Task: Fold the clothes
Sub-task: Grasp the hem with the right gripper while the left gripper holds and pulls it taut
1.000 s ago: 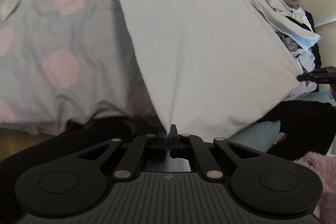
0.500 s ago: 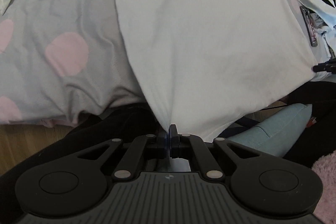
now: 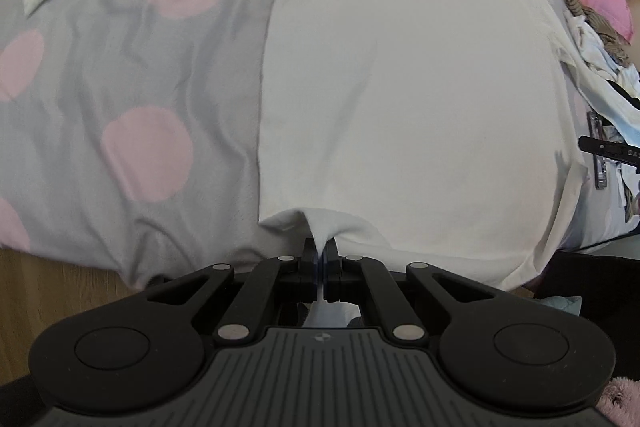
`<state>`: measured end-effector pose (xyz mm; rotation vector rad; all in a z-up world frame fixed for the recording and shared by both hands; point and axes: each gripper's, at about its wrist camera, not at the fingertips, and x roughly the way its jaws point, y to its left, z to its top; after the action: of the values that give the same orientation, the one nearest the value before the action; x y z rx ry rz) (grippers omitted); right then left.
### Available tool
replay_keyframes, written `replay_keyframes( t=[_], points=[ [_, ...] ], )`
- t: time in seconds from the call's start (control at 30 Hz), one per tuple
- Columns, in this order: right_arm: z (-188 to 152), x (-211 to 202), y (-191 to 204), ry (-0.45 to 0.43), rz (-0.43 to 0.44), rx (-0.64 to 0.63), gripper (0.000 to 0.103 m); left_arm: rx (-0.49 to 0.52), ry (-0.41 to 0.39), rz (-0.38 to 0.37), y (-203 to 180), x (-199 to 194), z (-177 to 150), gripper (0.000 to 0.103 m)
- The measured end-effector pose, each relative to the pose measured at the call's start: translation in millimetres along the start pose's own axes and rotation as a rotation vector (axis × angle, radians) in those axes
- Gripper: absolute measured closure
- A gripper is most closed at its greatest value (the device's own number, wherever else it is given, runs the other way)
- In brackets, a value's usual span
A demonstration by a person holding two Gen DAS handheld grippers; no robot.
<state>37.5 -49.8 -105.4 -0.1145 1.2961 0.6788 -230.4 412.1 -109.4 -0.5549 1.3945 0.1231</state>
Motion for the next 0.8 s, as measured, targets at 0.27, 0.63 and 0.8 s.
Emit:
replay_keyframes(
  t=[0.27, 0.63, 0.8],
  points=[
    [-17, -5, 0, 0.049, -0.009, -0.08, 0.078, 0.01, -0.014, -0.024, 1, -2, 4, 0.103],
    [-27, 46, 4, 0.113, -0.046, -0.121, 0.071, -0.001, -0.02, -0.022, 2, -2, 6, 0.102],
    [-30, 31, 7, 0.107, -0.02, -0.09, 0.094, 0.001, -0.02, -0.027, 1, -4, 3, 0.102]
  ],
)
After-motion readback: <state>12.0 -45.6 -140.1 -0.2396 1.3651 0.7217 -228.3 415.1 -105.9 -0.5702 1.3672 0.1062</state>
